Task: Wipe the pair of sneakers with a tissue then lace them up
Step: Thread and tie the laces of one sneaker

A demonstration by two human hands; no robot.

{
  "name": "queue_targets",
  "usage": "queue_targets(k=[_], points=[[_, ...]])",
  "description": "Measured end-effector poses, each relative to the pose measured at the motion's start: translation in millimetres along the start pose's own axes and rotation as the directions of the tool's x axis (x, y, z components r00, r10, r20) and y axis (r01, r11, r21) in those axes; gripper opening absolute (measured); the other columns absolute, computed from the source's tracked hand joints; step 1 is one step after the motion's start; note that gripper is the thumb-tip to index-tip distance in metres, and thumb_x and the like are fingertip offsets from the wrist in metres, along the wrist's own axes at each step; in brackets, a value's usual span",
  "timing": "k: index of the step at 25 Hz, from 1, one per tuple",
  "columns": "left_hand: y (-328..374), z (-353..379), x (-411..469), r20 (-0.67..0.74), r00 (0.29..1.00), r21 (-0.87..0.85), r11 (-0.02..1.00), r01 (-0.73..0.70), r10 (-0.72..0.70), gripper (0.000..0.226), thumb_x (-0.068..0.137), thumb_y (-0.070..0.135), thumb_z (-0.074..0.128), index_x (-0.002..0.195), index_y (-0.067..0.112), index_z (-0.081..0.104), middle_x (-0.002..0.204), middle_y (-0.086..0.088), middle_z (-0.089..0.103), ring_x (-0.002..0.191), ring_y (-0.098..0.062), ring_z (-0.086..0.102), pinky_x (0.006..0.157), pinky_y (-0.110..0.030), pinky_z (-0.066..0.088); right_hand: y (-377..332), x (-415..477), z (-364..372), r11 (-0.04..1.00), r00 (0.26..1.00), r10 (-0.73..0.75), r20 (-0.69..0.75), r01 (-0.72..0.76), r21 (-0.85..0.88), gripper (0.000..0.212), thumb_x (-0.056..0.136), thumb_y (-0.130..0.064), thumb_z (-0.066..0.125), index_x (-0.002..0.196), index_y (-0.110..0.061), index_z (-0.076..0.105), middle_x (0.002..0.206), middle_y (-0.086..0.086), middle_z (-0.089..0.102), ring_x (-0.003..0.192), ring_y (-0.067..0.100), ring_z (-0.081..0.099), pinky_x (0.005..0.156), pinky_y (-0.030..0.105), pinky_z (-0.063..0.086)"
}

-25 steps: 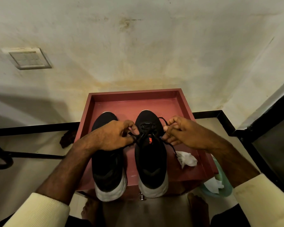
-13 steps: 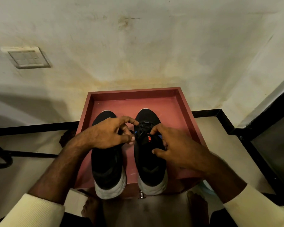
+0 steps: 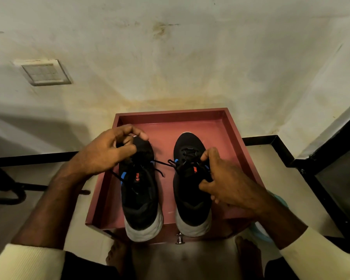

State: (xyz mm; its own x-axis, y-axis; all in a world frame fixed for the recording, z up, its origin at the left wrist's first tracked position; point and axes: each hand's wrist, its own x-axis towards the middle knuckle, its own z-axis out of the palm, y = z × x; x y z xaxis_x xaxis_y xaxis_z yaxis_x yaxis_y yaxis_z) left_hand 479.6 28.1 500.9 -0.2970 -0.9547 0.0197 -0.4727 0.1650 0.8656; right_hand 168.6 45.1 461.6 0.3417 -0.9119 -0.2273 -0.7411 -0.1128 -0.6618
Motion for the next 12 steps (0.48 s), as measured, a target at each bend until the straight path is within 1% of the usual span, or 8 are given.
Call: queue_targets(k=[2,5,8,10,12], points=[[-0.4,-7.2,-3.9,-0.083,0.997,-0.028,1.000,-0.006,0.004,0.034,0.084,0.023,0.059,0.115,0.012,0.067,0.061,0.008,0.037,0.049,-0.001,0.041,0.055,-0.011,0.046,-0.5,0.7,0.9,1.000,1.000,0.011,0.005,-0.011,0.003,0.051,0.096,-0.012,0.068,0.127,-0.028,0.031,0.081,0.007,0.070,0.059,0.025,0.074,0.053,0.033,0.064],[2.8,-10.2,-6.5,-0.156,0.987,-0.080,0.996,-0.044,0.031,0.032,0.087,0.014,0.055,0.116,0.005,0.063,0.058,0.009,0.038,0.047,-0.001,0.042,0.053,-0.011,0.046,-1.1,2.2,0.6,1.000,1.000,0.017,0.010,-0.017,0.006,0.051,0.096,-0.012,0.068,0.127,-0.027,0.031,0.080,0.008,0.070,0.059,0.025,0.074,0.053,0.033,0.063],[6.2,-9.5,-5.4,-0.246,0.969,-0.166,0.984,-0.058,0.016,0.030,0.088,0.013,0.052,0.114,0.006,0.064,0.064,-0.001,0.041,0.053,-0.003,0.047,0.057,-0.012,0.049,-0.5,3.9,1.6,1.000,1.000,0.017,0.012,-0.017,0.007,0.051,0.096,-0.012,0.068,0.128,-0.027,0.031,0.079,0.005,0.068,0.055,0.020,0.072,0.052,0.029,0.062],[5.2,-7.0,-4.0,-0.253,0.967,-0.155,0.987,-0.050,0.010,0.027,0.090,0.017,0.051,0.111,0.010,0.066,0.069,-0.004,0.043,0.057,-0.005,0.050,0.059,-0.014,0.050,1.0,5.0,2.9,1.000,1.000,0.009,0.024,-0.010,0.017,0.048,0.097,-0.015,0.069,0.128,-0.025,0.034,0.078,0.003,0.068,0.051,0.015,0.070,0.052,0.026,0.060],[4.1,-3.0,-3.7,-0.167,0.986,-0.078,0.997,-0.011,-0.003,0.025,0.092,0.020,0.051,0.108,0.012,0.069,0.072,-0.004,0.054,0.060,-0.004,0.057,0.060,-0.014,0.051,5.2,6.8,-1.1,0.999,0.998,0.016,0.062,-0.019,0.050,0.043,0.096,-0.024,0.073,0.126,-0.024,0.042,0.077,0.003,0.070,0.055,0.014,0.072,0.059,0.032,0.063]])
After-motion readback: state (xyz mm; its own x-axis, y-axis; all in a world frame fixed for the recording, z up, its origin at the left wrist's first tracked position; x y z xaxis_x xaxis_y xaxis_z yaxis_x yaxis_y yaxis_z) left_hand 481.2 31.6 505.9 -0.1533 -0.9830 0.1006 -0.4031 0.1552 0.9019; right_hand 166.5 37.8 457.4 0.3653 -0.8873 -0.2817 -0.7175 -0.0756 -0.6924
